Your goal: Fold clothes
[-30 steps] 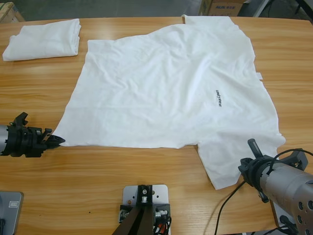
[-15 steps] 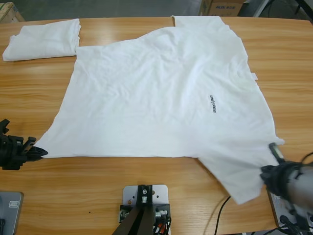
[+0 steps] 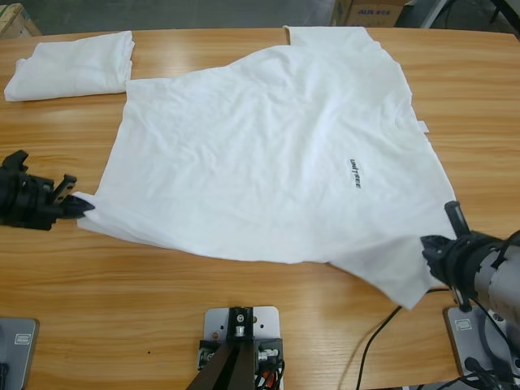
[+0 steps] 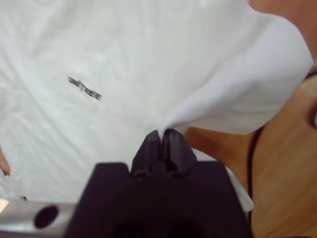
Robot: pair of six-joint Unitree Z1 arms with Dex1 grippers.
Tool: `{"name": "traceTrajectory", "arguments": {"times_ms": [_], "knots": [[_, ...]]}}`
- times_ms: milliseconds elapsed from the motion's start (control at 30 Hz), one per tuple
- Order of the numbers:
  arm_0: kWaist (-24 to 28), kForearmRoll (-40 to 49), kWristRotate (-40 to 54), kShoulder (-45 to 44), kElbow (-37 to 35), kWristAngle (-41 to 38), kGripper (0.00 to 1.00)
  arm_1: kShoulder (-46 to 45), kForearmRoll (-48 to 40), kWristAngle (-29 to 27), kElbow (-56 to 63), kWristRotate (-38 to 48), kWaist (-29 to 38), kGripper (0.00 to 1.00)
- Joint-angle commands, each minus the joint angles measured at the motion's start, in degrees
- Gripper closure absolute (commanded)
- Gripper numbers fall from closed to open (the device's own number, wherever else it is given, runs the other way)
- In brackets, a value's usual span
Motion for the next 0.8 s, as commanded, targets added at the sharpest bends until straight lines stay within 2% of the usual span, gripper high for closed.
{"name": "traceTrajectory", "arguments": {"times_ms": [33,300,500,667,800], "knots": [[-0.36,-0.64,-0.02,3.41,-1.21,1.83,1.0,-0.47,-5.01,-5.98,1.62,-7.01,-4.87,1.0],[-0.36,-0.73,-0.1,3.31,-1.21,3.02,1.0,-2.41,-8.26,-6.4,-0.21,-20.11,-13.14,1.0],[-0.27,-1.45,-0.09,5.05,-3.56,4.1,1.0,2.55,-12.34,-5.3,-6.74,-37.82,-25.81,1.0],[0.85,-1.52,0.34,9.56,-9.91,4.11,1.0,6.1,-17.53,-3.66,-6.97,-42.04,-28.73,1.0],[0.92,-1.52,0.35,12.04,-12.0,4.24,1.0,9.02,-21.48,-1.94,-6.94,-43.84,-29.85,1.0]]}}
